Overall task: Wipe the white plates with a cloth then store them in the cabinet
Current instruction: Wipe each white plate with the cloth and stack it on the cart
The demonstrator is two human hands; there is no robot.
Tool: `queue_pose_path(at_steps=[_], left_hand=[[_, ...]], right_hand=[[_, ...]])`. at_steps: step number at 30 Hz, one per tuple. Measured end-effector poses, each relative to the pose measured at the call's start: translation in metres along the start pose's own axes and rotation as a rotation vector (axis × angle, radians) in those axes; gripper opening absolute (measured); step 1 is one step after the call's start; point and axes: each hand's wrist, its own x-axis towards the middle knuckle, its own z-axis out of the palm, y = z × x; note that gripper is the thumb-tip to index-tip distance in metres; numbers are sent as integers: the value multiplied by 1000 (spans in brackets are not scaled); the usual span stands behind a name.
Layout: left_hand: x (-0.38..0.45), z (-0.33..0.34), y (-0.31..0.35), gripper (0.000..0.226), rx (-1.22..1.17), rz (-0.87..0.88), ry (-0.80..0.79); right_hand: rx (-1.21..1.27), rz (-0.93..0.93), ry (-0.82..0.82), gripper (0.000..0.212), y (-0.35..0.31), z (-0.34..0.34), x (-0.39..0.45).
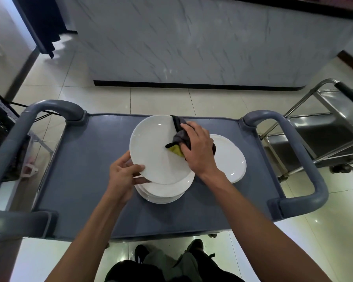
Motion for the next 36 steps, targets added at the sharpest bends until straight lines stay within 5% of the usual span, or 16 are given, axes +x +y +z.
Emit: queue_pose_path(at_steps=[18, 26, 36], left_hand=[[5, 0, 6, 53, 15, 12, 87], [0, -7, 11, 57, 99, -4, 1], [-3, -3, 10, 56, 194, -55, -166]], right_hand=[[92, -215, -214, 54, -23, 21, -57], [70, 10, -96, 55, 2, 12, -34], [68, -144, -33, 54, -32, 6, 2]])
